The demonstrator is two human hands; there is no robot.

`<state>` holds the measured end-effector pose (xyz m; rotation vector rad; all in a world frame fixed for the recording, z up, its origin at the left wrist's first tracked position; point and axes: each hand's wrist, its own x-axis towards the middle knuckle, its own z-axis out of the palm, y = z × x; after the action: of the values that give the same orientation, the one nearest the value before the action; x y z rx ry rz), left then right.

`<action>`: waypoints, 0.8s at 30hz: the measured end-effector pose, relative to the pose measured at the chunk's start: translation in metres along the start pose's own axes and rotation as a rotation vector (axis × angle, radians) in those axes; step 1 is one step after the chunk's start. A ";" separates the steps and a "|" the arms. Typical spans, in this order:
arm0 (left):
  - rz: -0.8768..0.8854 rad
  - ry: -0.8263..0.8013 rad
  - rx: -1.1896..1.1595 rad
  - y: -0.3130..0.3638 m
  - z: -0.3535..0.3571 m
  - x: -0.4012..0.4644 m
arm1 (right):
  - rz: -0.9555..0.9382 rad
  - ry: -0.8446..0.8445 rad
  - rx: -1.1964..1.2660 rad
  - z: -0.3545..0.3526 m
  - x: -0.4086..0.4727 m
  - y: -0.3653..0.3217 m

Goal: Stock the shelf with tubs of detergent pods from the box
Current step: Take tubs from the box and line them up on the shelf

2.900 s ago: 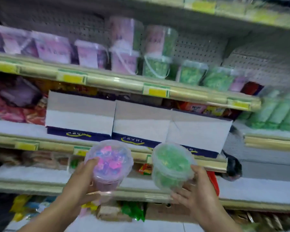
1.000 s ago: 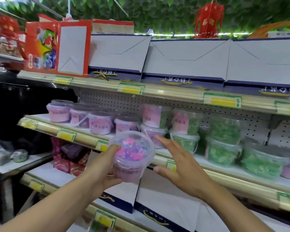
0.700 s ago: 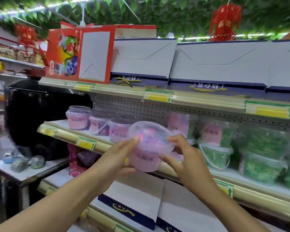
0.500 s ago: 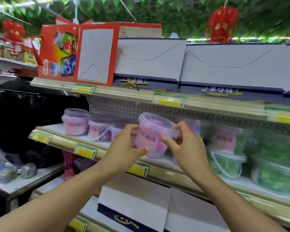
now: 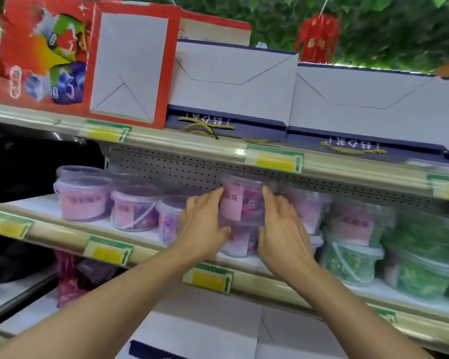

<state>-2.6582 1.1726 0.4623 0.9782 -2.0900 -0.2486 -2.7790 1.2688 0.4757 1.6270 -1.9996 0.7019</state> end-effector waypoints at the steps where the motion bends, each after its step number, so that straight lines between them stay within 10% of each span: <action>1: -0.008 -0.022 0.057 -0.003 -0.001 0.004 | 0.001 -0.027 -0.026 0.001 0.003 -0.001; 17: 0.215 0.014 0.275 0.010 0.002 -0.038 | -0.092 -0.006 -0.096 0.015 -0.058 0.016; 24: 0.097 -0.207 0.199 0.028 0.036 -0.116 | -0.151 -0.307 0.015 0.022 -0.140 0.054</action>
<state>-2.6561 1.2697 0.3841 0.9985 -2.3804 -0.0956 -2.8059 1.3674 0.3637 1.9699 -2.0491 0.4332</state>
